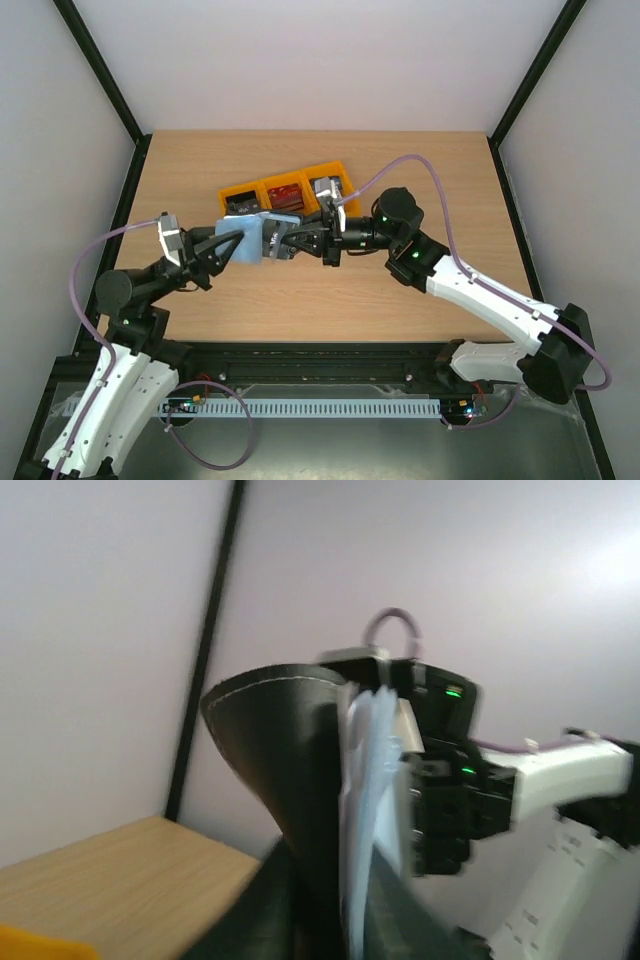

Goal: Take the credit cards out of the card holder

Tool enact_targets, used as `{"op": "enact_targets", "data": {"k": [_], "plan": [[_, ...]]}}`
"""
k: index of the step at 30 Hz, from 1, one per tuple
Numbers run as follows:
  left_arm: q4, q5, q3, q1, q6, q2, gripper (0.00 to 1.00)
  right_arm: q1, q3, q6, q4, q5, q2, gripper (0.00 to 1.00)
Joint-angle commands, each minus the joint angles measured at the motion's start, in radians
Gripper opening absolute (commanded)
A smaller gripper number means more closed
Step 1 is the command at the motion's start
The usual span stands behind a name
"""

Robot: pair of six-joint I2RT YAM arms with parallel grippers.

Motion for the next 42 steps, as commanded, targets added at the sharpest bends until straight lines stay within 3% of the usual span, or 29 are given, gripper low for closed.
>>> {"op": "enact_targets", "data": {"k": [1,2,4,8,10,13,16,18,22,26,30,36,42], "plan": [[-0.176,-0.382,-0.032,0.019,-0.023,-0.030,0.42,0.002,0.034,-0.090,-0.161,0.182,-0.050,0.02],[-0.243,-0.491,-0.041,0.027,-0.023,-0.031,0.53,0.003,0.056,-0.100,-0.225,0.252,-0.044,0.02],[-0.339,-0.671,-0.059,0.054,0.019,-0.034,0.65,0.002,0.109,-0.111,-0.364,0.396,-0.012,0.02],[-0.337,-0.754,-0.099,0.086,0.250,-0.085,0.71,0.016,0.255,-0.100,-0.672,0.716,0.112,0.02],[-0.329,-0.702,-0.096,0.096,0.312,-0.109,0.67,0.044,0.310,-0.108,-0.769,0.796,0.185,0.02],[-0.297,-0.438,-0.095,0.095,0.364,-0.138,0.45,0.074,0.348,-0.094,-0.797,0.828,0.238,0.02],[-0.241,-0.154,-0.130,0.041,0.236,-0.156,0.35,0.104,0.383,-0.095,-0.780,0.804,0.274,0.02],[-0.261,-0.123,-0.143,-0.030,0.179,-0.132,0.34,0.117,0.403,-0.098,-0.775,0.793,0.294,0.02],[-0.319,-0.266,-0.133,-0.105,0.166,-0.055,0.26,0.124,0.417,-0.119,-0.759,0.703,0.309,0.02],[-0.268,-0.368,-0.154,-0.090,0.029,-0.010,0.19,0.125,0.351,-0.142,-0.668,0.536,0.264,0.02],[-0.258,-0.360,-0.182,-0.075,-0.036,-0.022,0.18,0.124,0.320,-0.158,-0.613,0.403,0.237,0.02],[-0.317,-0.378,-0.167,-0.074,0.015,-0.017,0.14,0.125,0.301,-0.180,-0.556,0.284,0.211,0.02],[-0.313,-0.358,-0.170,-0.058,0.014,-0.030,0.18,0.125,0.265,-0.208,-0.488,0.135,0.177,0.02]]}}
